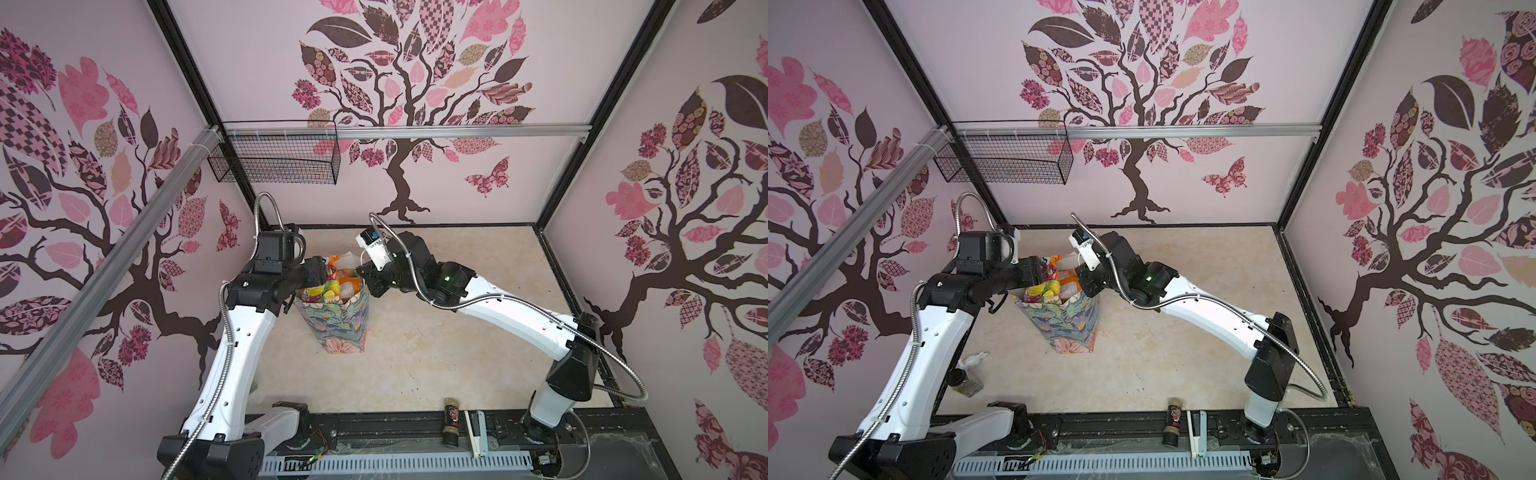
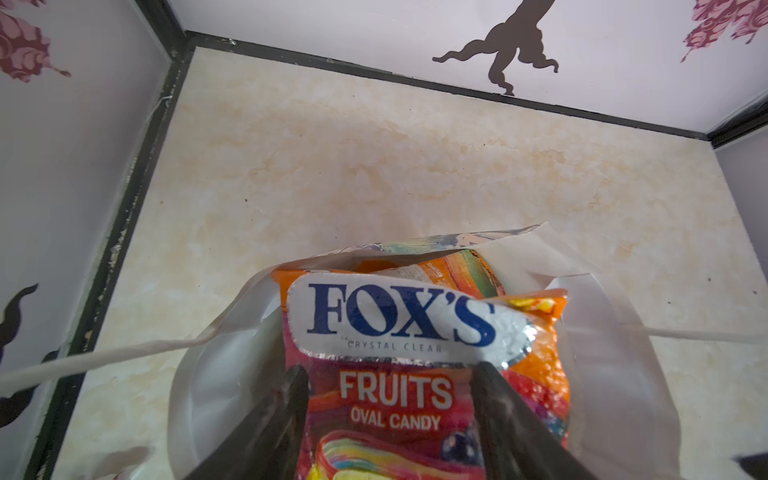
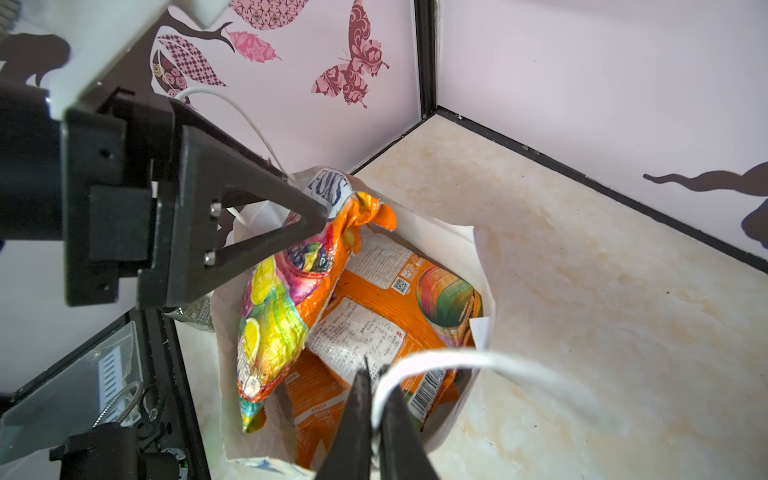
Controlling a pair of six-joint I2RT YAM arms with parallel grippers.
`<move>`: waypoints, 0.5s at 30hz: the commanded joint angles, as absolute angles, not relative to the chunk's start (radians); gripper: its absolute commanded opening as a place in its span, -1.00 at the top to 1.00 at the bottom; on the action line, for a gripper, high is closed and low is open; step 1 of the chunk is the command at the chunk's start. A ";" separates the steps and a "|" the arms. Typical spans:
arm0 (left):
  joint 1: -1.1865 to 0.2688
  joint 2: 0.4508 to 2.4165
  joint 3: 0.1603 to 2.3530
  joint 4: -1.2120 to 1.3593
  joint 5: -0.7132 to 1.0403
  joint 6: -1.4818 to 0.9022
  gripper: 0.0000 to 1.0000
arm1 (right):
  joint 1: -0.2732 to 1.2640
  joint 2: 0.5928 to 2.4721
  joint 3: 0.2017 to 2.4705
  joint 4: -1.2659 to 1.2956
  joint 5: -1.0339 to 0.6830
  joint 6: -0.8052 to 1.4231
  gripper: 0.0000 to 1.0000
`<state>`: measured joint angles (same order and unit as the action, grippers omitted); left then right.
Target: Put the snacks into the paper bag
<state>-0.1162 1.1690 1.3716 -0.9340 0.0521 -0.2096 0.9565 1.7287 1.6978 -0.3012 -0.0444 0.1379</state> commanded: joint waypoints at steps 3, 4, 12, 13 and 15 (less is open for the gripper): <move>-0.148 1.155 1.315 -0.875 0.120 -0.219 -0.21 | 0.938 1.703 1.716 -0.255 -0.045 0.133 0.96; -0.155 1.150 1.302 -0.865 0.120 -0.226 -0.21 | 0.934 1.703 1.716 -0.255 -0.049 0.133 0.97; -0.239 1.189 1.239 -0.828 0.093 -0.282 -0.18 | 0.927 1.684 1.710 -0.251 -0.052 0.133 1.00; -0.243 1.195 1.233 -0.828 0.094 -0.293 -0.18 | 0.927 1.680 1.706 -0.251 -0.052 0.131 1.00; -0.245 1.202 1.212 -0.806 0.090 -0.308 -0.17 | 0.928 1.668 1.698 -0.253 -0.049 0.130 1.00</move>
